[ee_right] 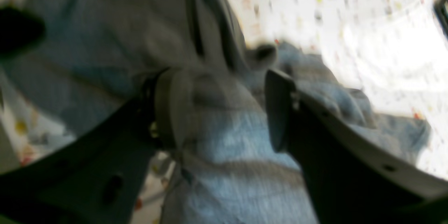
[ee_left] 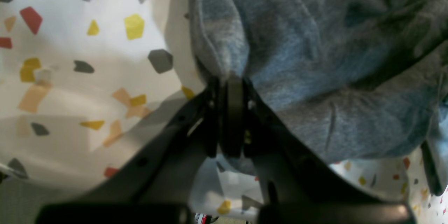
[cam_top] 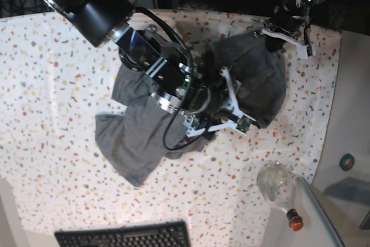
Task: Layout the t-shirt on the table in an organized manner, then fold the t-shirt properly
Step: 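Lift the shirt with both grippers and shake it out over the table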
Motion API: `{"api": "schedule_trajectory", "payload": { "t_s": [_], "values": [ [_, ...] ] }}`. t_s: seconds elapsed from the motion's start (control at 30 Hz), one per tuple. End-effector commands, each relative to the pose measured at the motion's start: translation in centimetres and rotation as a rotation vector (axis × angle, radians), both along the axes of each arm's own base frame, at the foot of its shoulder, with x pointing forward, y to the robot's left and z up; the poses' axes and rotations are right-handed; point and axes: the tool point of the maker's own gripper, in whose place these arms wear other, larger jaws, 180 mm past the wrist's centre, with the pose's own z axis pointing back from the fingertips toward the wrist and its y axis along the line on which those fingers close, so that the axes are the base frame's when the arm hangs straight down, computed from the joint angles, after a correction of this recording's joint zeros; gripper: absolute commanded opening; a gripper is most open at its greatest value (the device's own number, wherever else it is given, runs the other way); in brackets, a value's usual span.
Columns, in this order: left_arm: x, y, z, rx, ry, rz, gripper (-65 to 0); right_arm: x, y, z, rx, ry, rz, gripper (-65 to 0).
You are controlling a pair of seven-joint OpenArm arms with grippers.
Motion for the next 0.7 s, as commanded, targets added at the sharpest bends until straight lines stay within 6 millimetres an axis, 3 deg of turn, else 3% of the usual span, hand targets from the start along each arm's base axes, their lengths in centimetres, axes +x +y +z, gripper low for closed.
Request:
{"api": "schedule_trajectory", "payload": {
  "t_s": [0.0, 0.1, 0.53, 0.67],
  "values": [
    [0.4, 0.4, 0.7, 0.012, -0.030, -0.002, -65.0, 1.4, 0.5, 0.8, 0.009, -0.025, -0.008, -25.7],
    [0.3, 0.5, 0.7, 0.013, -0.029, -0.001, -65.0, 2.3, 0.5, -0.3, -0.024, -0.003, -0.013, -22.2],
    [0.4, 0.4, 0.7, 0.012, -0.030, -0.003, -65.0, 7.5, -1.6, -2.2, -0.098, -0.022, -0.041, -21.8],
    [0.4, 0.3, 0.7, 0.011, -0.029, -0.005, -65.0, 7.2, -1.4, -2.6, -0.053, 0.043, -0.059, -22.2]
  ]
}}
